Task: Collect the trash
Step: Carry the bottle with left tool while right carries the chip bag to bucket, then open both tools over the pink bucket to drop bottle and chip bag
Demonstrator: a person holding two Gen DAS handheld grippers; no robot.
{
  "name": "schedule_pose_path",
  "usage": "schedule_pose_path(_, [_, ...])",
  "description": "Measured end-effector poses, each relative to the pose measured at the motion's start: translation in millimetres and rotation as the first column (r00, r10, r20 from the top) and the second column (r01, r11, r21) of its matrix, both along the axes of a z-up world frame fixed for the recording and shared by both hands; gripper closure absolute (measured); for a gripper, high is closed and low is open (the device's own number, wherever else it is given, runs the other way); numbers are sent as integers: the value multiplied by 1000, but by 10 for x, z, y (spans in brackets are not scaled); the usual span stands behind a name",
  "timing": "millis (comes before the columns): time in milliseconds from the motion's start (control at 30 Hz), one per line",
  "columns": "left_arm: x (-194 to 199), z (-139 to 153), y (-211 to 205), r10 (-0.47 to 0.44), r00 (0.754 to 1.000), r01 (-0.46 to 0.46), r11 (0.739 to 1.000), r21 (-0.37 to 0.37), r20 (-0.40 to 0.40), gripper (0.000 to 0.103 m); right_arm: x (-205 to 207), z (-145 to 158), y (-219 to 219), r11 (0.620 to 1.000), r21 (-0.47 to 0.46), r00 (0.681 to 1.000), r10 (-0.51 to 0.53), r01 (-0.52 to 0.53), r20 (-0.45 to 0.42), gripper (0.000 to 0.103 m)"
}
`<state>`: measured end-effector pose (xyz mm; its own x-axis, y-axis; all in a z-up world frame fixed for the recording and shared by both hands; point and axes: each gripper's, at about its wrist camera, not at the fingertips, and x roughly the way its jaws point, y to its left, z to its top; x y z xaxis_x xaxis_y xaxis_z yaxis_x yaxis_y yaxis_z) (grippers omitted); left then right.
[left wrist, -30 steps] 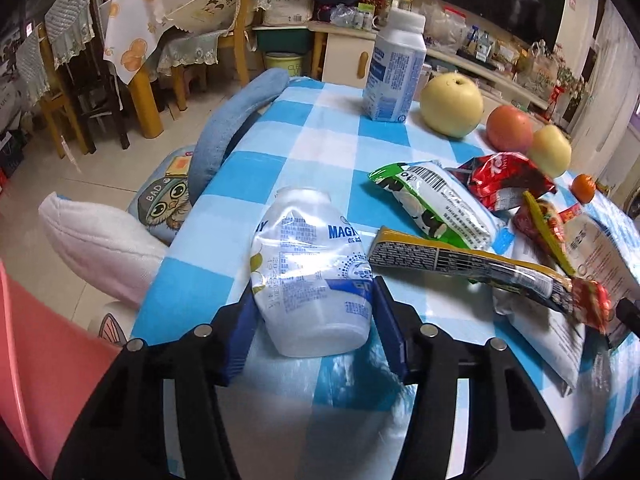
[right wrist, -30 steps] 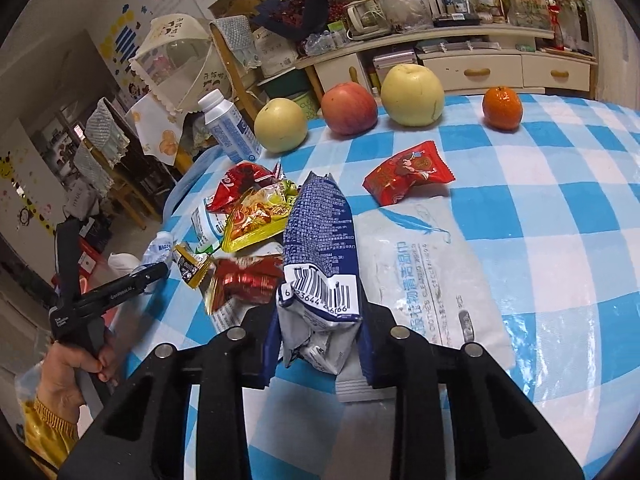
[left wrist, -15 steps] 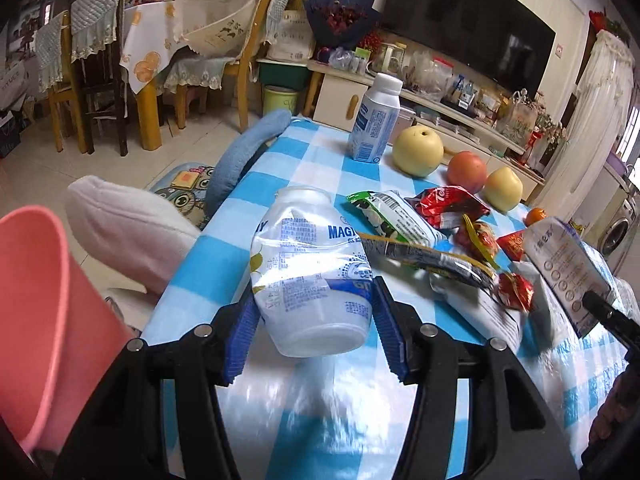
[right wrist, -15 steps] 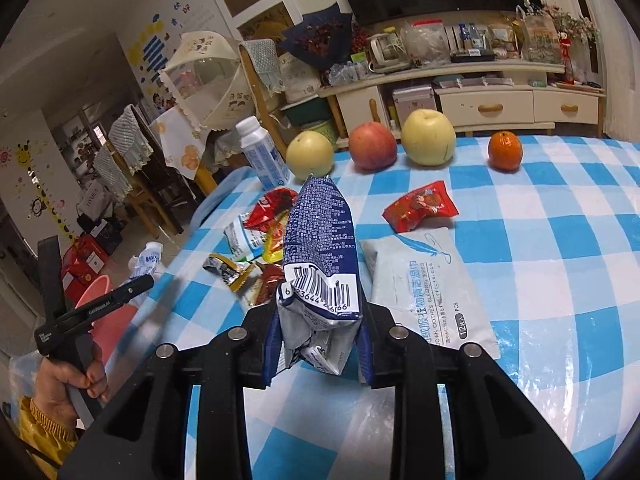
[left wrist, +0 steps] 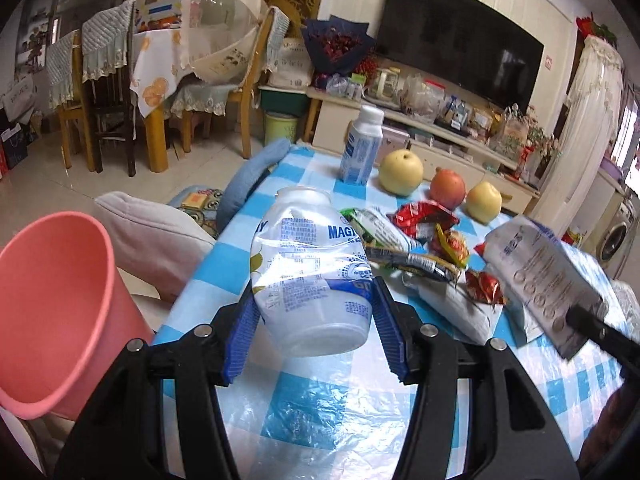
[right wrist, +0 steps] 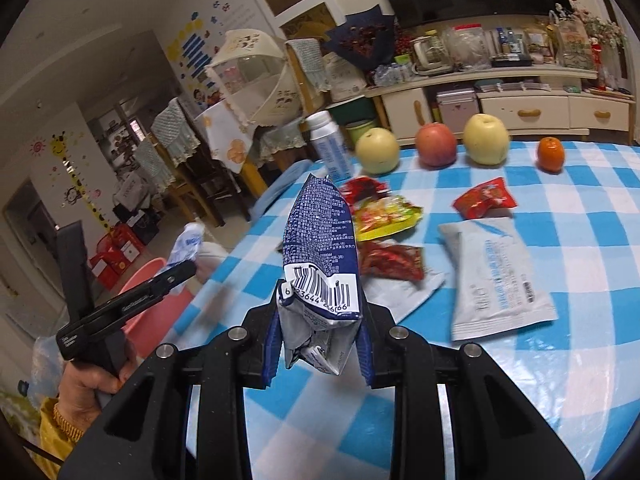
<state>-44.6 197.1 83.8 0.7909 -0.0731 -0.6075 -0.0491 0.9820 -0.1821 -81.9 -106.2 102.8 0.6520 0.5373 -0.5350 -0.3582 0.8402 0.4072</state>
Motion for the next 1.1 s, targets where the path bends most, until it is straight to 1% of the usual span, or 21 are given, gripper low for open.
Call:
schedule_pose_path(167, [-74,121,170,50,998,-50,999,0,30,47,-121,121,407,996,3,996,84,-84,8,71])
schedule_pose_path(300, [-140,251,427,118,991,-118,993,8,58,47,-144,222,795,989,-4,989,149,-149,16,71])
schedule_pose_path(433, [-222,340,769,196,978,-196,981,-8,73,47,-140,294,1261,975,4,975,221,-221,17,71])
schedule_pose_path(567, [-324,416,1166,295,952,-294,955,-30,84,47,-118,350,1747,952,-10,952,305,-305,19,71])
schedule_pose_path(667, [-404,437,1473,369,926,-367,929,-45,77,47,-110,377,2162,929,-31,929,368,-368,21,71])
schedule_pose_path(800, [-483,385,1851,460,887,-457,888,-56,43,47,-77,370,2671,899,-46,899,437,-436,9,71])
schedule_pose_path(967, [-563,333,2194,528,849,-526,848,-65,19,47,-20,266,3162,871,-55,872,489,-489,-17,71])
schedule_pose_path(1067, [-589,317,2344,551,834,-549,832,-77,10,47,14,181,3406,858,-60,860,509,-510,-36,70])
schedule_pose_path(1100, [-575,304,2385,558,830,-556,828,-74,3,47,28,140,3468,857,-68,859,509,-511,-46,68])
